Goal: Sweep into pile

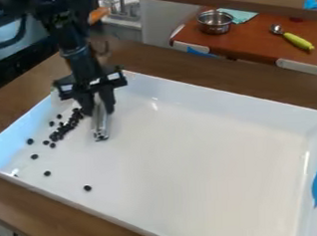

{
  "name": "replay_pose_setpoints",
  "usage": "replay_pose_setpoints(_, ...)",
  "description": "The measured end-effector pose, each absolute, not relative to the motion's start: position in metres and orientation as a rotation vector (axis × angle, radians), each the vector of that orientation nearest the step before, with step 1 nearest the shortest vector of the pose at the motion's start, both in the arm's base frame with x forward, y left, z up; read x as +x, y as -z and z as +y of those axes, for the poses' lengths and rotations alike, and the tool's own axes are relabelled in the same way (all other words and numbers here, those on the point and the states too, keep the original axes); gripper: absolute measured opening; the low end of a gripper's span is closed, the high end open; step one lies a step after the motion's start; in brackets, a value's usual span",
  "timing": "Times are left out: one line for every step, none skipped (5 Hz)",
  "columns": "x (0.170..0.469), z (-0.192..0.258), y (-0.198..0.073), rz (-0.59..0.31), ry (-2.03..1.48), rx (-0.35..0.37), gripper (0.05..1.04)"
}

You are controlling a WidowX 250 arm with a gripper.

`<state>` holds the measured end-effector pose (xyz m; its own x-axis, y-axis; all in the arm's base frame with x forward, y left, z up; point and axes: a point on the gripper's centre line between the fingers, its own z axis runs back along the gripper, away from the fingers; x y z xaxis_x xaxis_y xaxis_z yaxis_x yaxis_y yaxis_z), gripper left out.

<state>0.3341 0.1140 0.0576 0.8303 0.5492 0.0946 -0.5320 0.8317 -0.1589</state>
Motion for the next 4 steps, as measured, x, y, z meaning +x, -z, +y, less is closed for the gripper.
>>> replay_pose_setpoints(0.327,0.117,-0.058,-0.168,-0.542,-0.114,0.372)
replay_pose_setpoints(0.320,0.121,-0.058,-0.170,-0.502,-0.076,0.372)
replay_pose_setpoints(0.312,0.127,-0.059,-0.182,-0.463,-0.010,0.372)
replay_pose_setpoints(0.302,0.106,-0.067,-0.145,-0.407,-0.089,0.372)
